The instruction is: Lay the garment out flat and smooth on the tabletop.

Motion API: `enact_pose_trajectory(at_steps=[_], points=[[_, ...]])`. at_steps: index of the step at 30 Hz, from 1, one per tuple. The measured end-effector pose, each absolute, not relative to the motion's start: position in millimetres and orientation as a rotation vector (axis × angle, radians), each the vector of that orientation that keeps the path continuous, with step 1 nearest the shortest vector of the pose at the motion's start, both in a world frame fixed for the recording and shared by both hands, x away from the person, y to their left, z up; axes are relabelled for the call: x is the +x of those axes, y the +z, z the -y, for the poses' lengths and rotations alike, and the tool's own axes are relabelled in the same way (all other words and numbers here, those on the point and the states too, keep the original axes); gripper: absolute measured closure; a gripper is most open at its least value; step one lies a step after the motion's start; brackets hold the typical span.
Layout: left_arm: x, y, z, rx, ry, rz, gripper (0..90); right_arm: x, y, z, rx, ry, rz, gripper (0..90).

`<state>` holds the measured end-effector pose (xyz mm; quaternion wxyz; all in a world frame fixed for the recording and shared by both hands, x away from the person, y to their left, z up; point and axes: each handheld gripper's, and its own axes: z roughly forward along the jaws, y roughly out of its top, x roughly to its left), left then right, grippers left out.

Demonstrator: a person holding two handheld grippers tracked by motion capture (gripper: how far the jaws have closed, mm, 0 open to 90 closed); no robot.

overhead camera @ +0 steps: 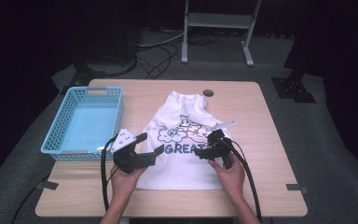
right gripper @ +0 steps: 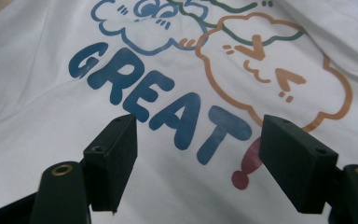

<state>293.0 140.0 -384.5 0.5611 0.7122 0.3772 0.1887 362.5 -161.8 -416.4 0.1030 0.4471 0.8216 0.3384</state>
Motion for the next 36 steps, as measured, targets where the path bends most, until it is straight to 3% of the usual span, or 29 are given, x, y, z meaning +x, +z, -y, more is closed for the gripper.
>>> enact_pose_trajectory(at_steps=[14,36], points=[[279.0,-392.3,-152.1,1.687,0.458,-0.875,19.5,354.5,-427.9,142.2,1.274,0.796,-2.424,23.4],[257.9,-396.8,-140.3,1.729,0.450,-0.829,19.5,297.4,-432.6,166.1,1.258,0.859,-2.386,23.7]])
